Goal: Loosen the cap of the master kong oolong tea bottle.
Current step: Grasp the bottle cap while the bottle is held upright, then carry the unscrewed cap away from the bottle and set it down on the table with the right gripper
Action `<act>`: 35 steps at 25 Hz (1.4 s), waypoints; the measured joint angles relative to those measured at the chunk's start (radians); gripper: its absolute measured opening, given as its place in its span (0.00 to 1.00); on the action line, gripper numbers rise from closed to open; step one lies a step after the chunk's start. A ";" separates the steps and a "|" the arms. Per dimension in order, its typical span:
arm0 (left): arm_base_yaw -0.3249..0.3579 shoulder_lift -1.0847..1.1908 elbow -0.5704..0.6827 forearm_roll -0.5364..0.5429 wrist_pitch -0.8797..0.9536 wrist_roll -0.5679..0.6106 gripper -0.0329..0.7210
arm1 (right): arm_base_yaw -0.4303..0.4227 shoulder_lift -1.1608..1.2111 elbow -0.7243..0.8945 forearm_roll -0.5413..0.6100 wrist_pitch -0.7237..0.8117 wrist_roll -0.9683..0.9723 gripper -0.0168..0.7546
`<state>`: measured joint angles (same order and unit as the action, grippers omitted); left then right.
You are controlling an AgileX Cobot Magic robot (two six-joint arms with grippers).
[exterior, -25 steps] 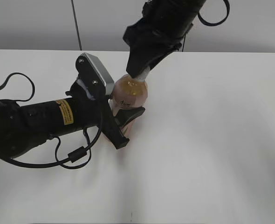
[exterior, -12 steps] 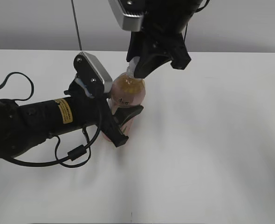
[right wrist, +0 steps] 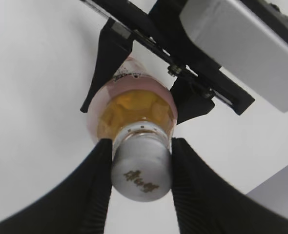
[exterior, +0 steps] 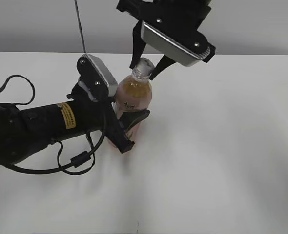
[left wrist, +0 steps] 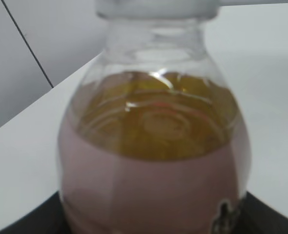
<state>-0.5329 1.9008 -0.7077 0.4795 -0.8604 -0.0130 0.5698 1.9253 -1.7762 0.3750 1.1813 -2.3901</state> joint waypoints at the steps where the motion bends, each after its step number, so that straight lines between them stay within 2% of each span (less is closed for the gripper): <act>1: 0.000 0.000 0.000 0.000 0.000 -0.002 0.57 | 0.000 -0.002 0.000 -0.001 -0.005 -0.033 0.38; 4: 0.002 0.000 0.000 0.002 0.000 -0.005 0.57 | 0.000 -0.022 0.000 -0.013 -0.031 -0.084 0.38; 8: -0.003 0.000 0.000 0.056 0.002 0.013 0.57 | 0.000 -0.066 -0.003 -0.014 -0.050 -0.089 0.38; 11: -0.004 0.000 0.000 0.067 0.000 0.013 0.57 | 0.000 -0.080 -0.004 -0.034 -0.042 -0.014 0.38; 15: -0.004 0.000 0.000 0.045 -0.002 0.004 0.57 | -0.029 -0.084 -0.004 -0.073 -0.094 0.259 0.38; 17: -0.004 0.000 0.000 0.037 -0.026 -0.034 0.57 | -0.075 -0.084 -0.004 -0.060 -0.136 0.423 0.38; 22: -0.004 0.000 0.000 0.020 -0.148 -0.168 0.57 | -0.208 -0.082 -0.003 0.157 -0.167 0.712 0.38; 24: -0.004 0.000 0.000 0.012 -0.199 -0.189 0.57 | -0.234 -0.074 -0.003 0.188 -0.168 0.890 0.38; 27: -0.004 0.000 0.000 -0.001 -0.224 -0.204 0.57 | -0.242 -0.046 -0.003 0.078 -0.140 1.292 0.38; 30: -0.004 0.000 0.000 -0.001 -0.224 -0.208 0.57 | -0.243 0.009 0.000 -0.115 -0.014 1.645 0.38; 35: -0.004 0.010 0.000 -0.004 -0.225 -0.211 0.57 | -0.246 0.082 0.095 -0.298 0.020 1.896 0.38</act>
<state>-0.5373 1.9113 -0.7077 0.4753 -1.0858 -0.2243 0.3240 2.0069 -1.6809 0.0767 1.2017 -0.4941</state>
